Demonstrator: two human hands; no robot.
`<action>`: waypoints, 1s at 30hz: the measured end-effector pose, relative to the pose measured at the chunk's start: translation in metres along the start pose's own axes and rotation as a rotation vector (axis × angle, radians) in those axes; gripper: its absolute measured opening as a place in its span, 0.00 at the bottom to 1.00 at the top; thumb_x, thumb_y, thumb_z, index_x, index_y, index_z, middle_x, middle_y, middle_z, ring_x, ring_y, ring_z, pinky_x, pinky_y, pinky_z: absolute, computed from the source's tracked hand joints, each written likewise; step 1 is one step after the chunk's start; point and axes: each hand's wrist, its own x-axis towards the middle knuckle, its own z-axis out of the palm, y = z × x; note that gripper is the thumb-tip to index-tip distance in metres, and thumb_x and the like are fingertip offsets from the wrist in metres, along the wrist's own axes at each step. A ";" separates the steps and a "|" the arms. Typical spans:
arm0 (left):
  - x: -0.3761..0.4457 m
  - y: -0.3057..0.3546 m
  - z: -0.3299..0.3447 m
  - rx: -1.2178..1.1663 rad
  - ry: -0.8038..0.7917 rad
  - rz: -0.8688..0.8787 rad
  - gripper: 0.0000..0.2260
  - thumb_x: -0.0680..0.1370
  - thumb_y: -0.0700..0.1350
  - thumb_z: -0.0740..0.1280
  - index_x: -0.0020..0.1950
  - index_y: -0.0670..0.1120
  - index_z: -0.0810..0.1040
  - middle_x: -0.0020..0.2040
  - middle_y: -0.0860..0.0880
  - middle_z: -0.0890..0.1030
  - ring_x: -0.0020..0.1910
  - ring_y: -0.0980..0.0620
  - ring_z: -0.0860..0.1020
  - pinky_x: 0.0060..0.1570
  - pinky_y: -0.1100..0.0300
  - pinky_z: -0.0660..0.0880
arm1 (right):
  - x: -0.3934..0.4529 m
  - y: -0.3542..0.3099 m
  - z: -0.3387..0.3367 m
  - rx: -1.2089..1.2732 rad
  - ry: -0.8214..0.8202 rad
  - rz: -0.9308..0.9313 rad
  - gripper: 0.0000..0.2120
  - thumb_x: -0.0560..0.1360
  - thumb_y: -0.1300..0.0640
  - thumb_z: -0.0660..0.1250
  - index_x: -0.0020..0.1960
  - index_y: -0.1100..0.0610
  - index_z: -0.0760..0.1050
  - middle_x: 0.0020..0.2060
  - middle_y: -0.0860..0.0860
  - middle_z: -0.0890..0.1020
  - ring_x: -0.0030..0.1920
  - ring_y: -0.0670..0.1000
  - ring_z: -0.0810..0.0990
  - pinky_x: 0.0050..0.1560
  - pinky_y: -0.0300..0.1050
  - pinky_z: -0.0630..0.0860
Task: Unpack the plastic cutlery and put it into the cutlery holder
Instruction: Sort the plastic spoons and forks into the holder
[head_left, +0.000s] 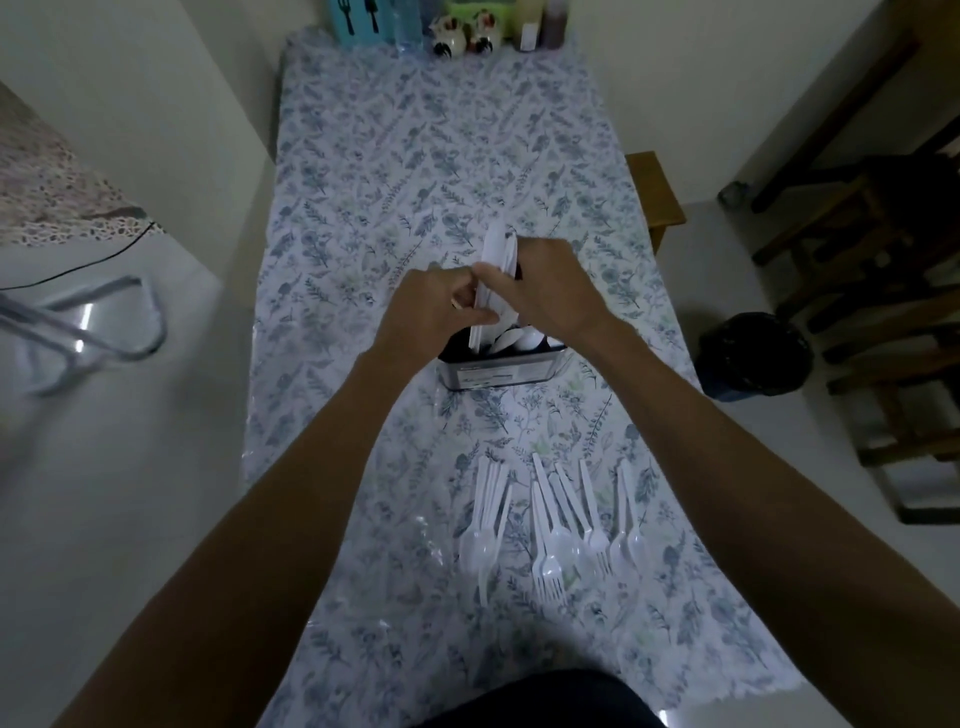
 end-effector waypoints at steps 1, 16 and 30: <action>-0.006 -0.003 0.005 0.095 0.026 0.023 0.17 0.68 0.52 0.81 0.44 0.42 0.80 0.40 0.50 0.82 0.42 0.46 0.81 0.48 0.49 0.77 | -0.005 0.001 0.005 0.018 -0.011 0.021 0.18 0.80 0.49 0.69 0.35 0.59 0.73 0.24 0.45 0.72 0.24 0.45 0.70 0.29 0.41 0.67; -0.051 -0.006 0.001 0.001 0.118 -0.074 0.20 0.76 0.36 0.74 0.68 0.40 0.77 0.57 0.42 0.83 0.55 0.49 0.81 0.58 0.55 0.78 | -0.025 -0.004 0.006 -0.090 0.005 0.118 0.25 0.80 0.38 0.63 0.66 0.57 0.75 0.56 0.55 0.81 0.50 0.53 0.81 0.51 0.46 0.77; -0.055 -0.002 0.005 0.049 0.038 -0.037 0.09 0.80 0.48 0.70 0.45 0.44 0.84 0.39 0.48 0.84 0.37 0.49 0.81 0.42 0.47 0.78 | -0.073 0.005 -0.002 -0.059 0.099 0.178 0.18 0.81 0.43 0.65 0.61 0.55 0.75 0.51 0.53 0.83 0.46 0.52 0.83 0.47 0.53 0.82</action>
